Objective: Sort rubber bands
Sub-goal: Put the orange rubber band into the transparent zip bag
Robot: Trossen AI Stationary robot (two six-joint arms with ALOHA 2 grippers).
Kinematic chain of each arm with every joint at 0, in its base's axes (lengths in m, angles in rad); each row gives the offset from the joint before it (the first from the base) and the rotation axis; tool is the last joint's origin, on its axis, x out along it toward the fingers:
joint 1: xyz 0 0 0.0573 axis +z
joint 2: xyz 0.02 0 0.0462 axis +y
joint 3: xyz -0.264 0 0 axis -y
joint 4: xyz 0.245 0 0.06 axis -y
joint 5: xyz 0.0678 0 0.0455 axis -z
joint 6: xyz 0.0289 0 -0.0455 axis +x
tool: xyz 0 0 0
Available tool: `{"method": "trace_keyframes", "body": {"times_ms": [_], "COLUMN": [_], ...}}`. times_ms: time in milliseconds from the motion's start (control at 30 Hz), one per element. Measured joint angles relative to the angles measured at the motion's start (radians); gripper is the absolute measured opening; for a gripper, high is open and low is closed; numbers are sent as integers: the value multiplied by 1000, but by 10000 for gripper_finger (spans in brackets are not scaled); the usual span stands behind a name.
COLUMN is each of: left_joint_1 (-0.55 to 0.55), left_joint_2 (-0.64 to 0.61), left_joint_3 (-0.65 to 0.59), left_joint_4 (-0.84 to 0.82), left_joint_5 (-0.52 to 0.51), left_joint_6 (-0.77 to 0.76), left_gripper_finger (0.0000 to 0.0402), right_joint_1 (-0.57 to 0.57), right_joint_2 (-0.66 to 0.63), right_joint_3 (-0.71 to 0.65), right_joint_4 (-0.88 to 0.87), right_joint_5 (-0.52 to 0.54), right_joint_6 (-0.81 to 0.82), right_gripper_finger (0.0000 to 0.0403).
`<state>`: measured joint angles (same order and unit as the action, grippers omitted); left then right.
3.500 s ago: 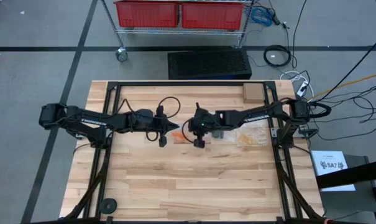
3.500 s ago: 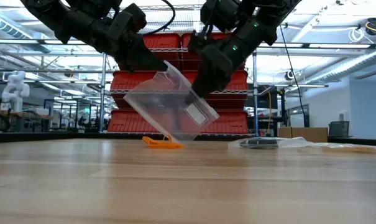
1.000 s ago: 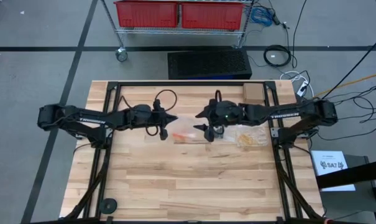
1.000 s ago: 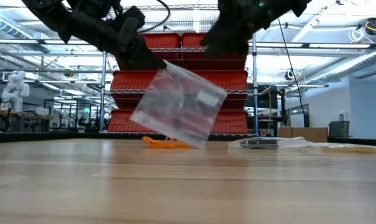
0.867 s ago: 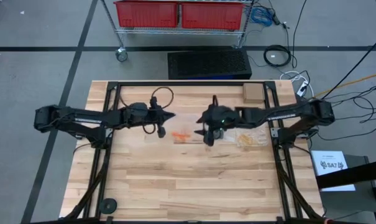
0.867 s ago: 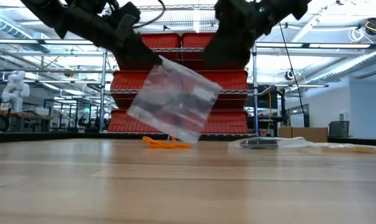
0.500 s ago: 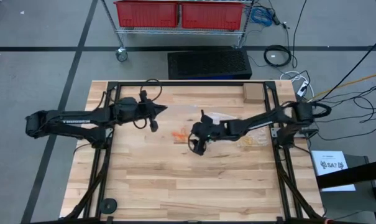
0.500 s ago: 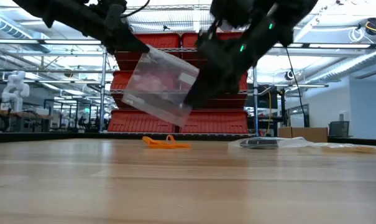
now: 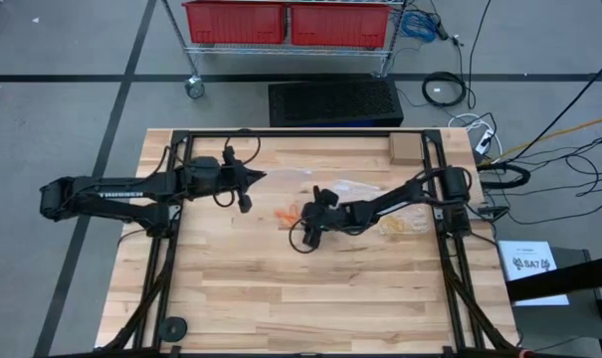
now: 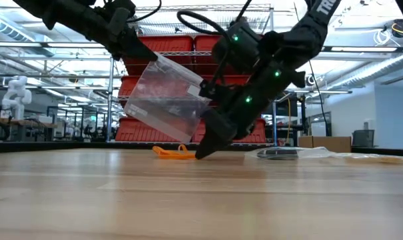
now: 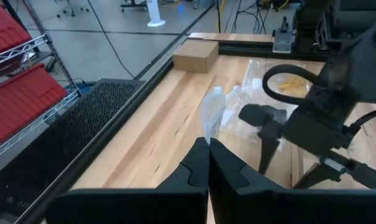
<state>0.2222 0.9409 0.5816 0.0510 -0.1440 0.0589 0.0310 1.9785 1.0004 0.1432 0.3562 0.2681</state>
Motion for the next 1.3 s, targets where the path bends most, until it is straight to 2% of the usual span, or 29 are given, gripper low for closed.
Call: {"method": "trace_keyframes", "body": {"times_ms": [133,300,367,533,767,1000,1133,1300], "left_joint_1": [0,0,0,0,0,-20,-36,-49], "left_joint_2": [0,0,0,0,4,17,36,58], "left_joint_3": [0,0,-1,-1,-2,-2,-2,-2], "left_joint_4": [-1,-2,-3,-13,-15,-19,-11,19], "left_joint_5": [0,0,0,0,20,66,79,88], "left_joint_6": [0,-1,-1,-1,-2,-3,-1,-1], "left_gripper_finger": [0,0,0,0,0,0,0,0], "right_joint_1": [-6,-6,-7,-8,10,10,-6,-31], "right_joint_2": [31,44,35,-41,-235,-417,-469,-469], "right_joint_3": [1,2,2,3,6,6,8,8], "right_joint_4": [73,104,98,32,-40,-41,-35,-38], "right_joint_5": [-50,-75,-74,-133,-149,-65,-41,-41], "right_joint_6": [-20,-28,-40,-49,-110,-222,-292,-325], "right_gripper_finger": [151,40,11,4,1,1,0,0]}}
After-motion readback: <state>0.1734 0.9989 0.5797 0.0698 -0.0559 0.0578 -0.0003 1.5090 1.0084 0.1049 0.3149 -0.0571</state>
